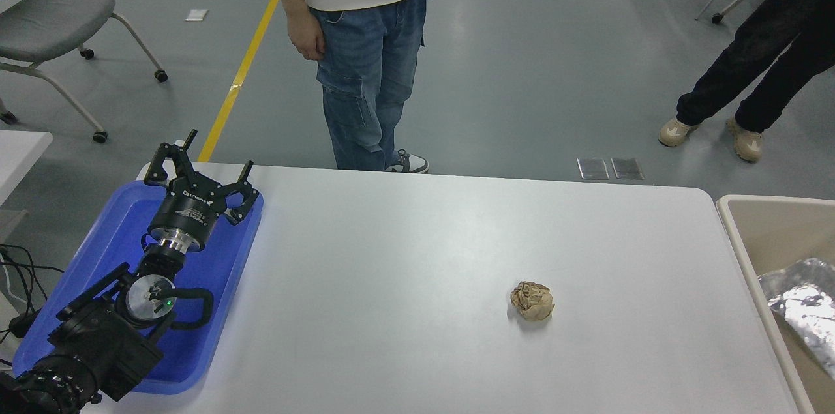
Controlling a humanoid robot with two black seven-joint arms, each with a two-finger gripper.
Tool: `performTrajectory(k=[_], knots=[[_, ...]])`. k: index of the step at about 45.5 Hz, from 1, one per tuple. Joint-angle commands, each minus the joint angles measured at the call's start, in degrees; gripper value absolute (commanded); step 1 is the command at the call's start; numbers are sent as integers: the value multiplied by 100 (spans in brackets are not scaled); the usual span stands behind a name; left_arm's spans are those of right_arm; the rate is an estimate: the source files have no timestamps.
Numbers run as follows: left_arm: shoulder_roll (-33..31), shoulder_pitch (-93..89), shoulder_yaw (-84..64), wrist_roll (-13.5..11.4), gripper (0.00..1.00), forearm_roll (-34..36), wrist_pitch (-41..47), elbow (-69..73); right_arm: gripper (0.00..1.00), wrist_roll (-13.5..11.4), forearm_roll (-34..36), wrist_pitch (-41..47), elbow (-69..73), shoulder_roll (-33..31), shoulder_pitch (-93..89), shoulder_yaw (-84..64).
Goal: Pick up foil plate and place in dustbin
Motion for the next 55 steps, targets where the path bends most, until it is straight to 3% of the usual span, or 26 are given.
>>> performTrajectory(k=[1,12,31,55], knots=[[0,0,2,0,100,0,-1,0,100,8,-21,-25,7,-19,217,47],[0,0,2,0,100,0,-1,0,100,8,-161,54,104,-98,1570,-49],[0,0,2,0,100,0,-1,0,100,8,-1910,89,1869,156,4110,-93],[0,0,-7,0,100,0,-1,0,100,8,-2042,458,3091,1888,6281,-2255]])
